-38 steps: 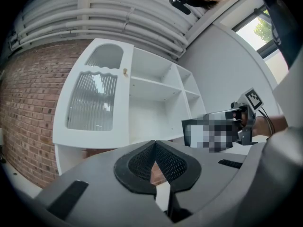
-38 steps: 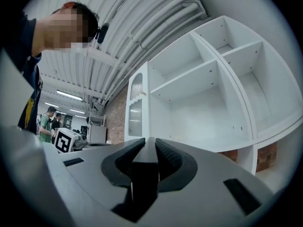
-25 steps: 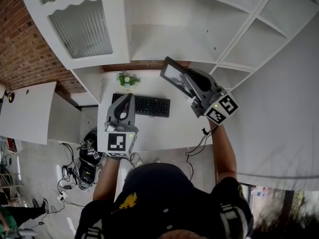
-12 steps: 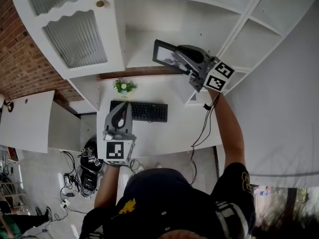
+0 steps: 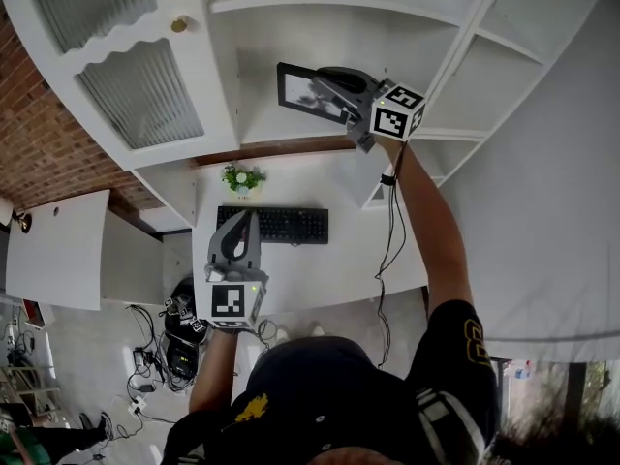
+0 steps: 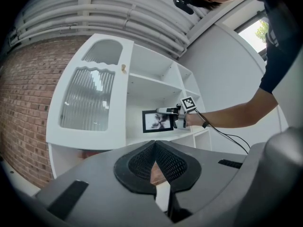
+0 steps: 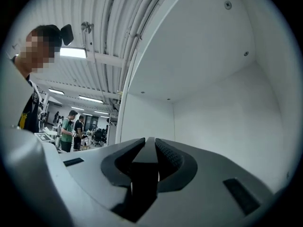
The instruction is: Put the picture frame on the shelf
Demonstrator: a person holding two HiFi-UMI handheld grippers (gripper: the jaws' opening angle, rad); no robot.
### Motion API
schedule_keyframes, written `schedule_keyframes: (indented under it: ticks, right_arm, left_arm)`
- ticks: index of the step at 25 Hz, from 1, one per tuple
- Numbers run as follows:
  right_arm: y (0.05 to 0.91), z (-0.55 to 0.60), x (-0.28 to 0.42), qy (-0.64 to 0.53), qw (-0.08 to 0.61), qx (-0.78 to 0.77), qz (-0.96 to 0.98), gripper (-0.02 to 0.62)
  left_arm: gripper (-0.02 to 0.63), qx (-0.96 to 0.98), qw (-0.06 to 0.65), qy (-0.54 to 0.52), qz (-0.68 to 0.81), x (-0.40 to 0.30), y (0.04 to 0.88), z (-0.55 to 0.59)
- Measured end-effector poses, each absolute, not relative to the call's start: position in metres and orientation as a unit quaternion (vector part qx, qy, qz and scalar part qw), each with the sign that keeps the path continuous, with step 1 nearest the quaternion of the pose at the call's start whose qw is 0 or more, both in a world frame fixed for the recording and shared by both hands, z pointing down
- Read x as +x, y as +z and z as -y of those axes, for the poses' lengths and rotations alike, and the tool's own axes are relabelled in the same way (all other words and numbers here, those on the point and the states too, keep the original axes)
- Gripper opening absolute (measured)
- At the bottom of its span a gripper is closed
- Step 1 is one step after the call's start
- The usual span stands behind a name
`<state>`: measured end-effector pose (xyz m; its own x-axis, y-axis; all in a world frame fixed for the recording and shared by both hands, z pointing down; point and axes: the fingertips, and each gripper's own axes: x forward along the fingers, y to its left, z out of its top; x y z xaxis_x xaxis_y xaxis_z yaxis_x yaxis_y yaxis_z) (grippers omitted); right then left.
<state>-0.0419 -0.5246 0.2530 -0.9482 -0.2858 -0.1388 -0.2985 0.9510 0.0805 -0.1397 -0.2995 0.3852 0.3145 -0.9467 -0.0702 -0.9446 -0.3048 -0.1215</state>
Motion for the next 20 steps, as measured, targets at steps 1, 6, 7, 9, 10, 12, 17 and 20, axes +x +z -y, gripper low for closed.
schedule_keyframes:
  ticks: [1,6,7,9,10,12,17,20]
  right_arm:
    - [0.254,0.53,-0.045,0.047,0.06,-0.147,-0.986,0.069]
    - [0.262,0.552,-0.052,0.029,0.044,-0.141,-0.989,0.069]
    - [0.264,0.555,-0.052,0.026,0.041,-0.141,-0.989,0.069]
    - [0.268,0.56,-0.053,0.019,0.036,-0.14,-0.989,0.069]
    - [0.269,0.562,-0.053,0.017,0.033,-0.141,-0.989,0.068]
    - [0.271,0.565,-0.053,0.016,0.03,-0.142,-0.989,0.069]
    - [0.277,0.571,-0.055,0.021,0.015,-0.148,-0.989,0.069]
    - [0.282,0.577,-0.055,0.025,0.002,-0.151,-0.988,0.068]
  left_arm:
    - [0.018,-0.809,0.069,-0.008,-0.584,-0.138,0.386,0.3]
    - [0.018,-0.811,0.069,-0.001,-0.581,-0.133,0.385,0.303]
    - [0.018,-0.811,0.067,0.0,-0.582,-0.133,0.385,0.304]
    - [0.018,-0.81,0.067,-0.004,-0.582,-0.136,0.388,0.304]
    - [0.018,-0.81,0.066,-0.006,-0.583,-0.137,0.389,0.305]
    - [0.018,-0.81,0.065,-0.006,-0.583,-0.139,0.39,0.305]
    - [0.018,-0.811,0.062,-0.008,-0.581,-0.136,0.392,0.307]
    - [0.018,-0.812,0.062,-0.01,-0.58,-0.134,0.394,0.308]
